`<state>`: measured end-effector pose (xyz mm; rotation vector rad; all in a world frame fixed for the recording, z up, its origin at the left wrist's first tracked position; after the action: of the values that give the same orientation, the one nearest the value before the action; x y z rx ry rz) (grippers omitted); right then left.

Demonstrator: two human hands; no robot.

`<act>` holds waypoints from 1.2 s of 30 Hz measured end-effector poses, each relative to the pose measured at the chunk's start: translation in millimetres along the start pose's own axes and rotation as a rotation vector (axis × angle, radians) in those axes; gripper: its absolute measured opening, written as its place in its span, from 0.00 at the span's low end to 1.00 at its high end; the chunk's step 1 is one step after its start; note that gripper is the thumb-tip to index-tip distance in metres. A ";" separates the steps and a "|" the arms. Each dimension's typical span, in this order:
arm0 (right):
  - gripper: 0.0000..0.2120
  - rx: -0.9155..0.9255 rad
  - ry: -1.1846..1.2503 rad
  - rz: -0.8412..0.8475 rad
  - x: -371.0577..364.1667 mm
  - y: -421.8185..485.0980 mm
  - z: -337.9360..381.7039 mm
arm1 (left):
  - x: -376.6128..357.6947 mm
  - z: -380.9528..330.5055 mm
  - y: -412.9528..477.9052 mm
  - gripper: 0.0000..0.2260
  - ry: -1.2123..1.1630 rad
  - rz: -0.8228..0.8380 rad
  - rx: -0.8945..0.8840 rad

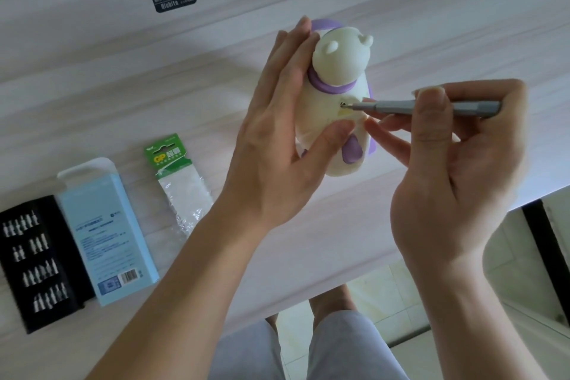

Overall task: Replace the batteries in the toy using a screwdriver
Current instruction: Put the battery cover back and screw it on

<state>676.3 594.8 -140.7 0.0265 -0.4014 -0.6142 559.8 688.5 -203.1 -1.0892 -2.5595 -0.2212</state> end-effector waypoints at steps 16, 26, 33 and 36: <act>0.07 -0.003 -0.027 -0.021 -1.5 -2.5 -1.1 | 2.9 0.3 -2.1 0.32 -0.006 -0.003 0.006; 0.05 0.070 -0.179 0.063 -3.6 -0.1 11.8 | 3.0 0.3 -2.4 0.32 0.005 -0.004 0.008; 0.08 0.109 -0.412 0.231 2.2 13.0 28.7 | 6.9 -1.9 -2.4 0.31 -0.007 -0.020 0.037; 0.07 0.118 -0.472 0.322 4.6 19.6 37.1 | 8.6 -5.0 -2.9 0.31 -0.006 -0.015 0.060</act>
<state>676.8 611.8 -102.1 -0.0711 -0.8801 -0.2711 553.4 690.8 -195.2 -1.0513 -2.5631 -0.1437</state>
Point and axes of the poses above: each hand's wrist, its own y-axis towards the middle knuckle, its own x-axis out of the back of the hand, z = x × y, the point moved 7 cm from there along y, towards the middle knuckle, and after that the axes turned 13 degrees about z, right-handed, at the moved point
